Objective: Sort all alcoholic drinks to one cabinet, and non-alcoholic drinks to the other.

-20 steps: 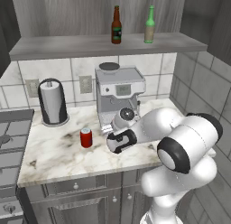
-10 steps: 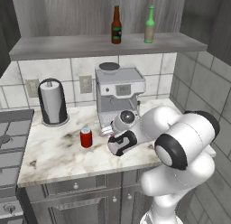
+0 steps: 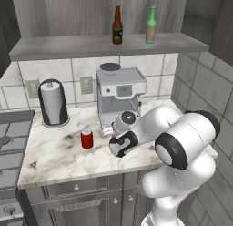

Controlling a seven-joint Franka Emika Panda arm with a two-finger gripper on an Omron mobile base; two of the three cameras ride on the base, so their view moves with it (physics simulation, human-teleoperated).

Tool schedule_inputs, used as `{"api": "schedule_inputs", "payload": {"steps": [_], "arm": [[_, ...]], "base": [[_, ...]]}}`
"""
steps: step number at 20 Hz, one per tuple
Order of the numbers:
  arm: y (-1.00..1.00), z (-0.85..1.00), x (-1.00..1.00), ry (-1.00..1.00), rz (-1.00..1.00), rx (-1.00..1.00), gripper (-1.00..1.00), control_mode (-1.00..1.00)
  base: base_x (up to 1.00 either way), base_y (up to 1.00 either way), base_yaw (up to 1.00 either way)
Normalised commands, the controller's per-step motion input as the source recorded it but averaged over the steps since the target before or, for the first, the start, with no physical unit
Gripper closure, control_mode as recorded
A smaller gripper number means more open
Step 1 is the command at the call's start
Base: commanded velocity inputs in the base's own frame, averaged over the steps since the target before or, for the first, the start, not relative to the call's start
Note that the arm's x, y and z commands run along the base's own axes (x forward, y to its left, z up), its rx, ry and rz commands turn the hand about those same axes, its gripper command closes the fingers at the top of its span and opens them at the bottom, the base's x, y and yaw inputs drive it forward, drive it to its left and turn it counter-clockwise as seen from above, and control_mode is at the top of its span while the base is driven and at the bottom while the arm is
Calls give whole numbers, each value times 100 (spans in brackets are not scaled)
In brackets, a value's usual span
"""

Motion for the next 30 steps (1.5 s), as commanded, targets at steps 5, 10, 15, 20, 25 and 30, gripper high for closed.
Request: {"api": "schedule_inputs", "payload": {"steps": [5, 10, 15, 20, 25, 30], "arm": [[0, 0, 4, -3, 0, 0, -100, -100], [0, 0, 3, -4, 0, 0, -100, -100], [0, 0, 3, -8, 0, 0, -100, -100], [4, 0, 0, -2, 0, 0, -100, -100], [11, 0, 0, 0, 0, 1, -100, -100], [9, 0, 0, 0, 0, 2, -100, -100]], "base": [[0, 0, 0], [0, 0, 0], [0, 0, 0], [0, 0, 0], [0, 0, 0], [0, 0, 0]]}}
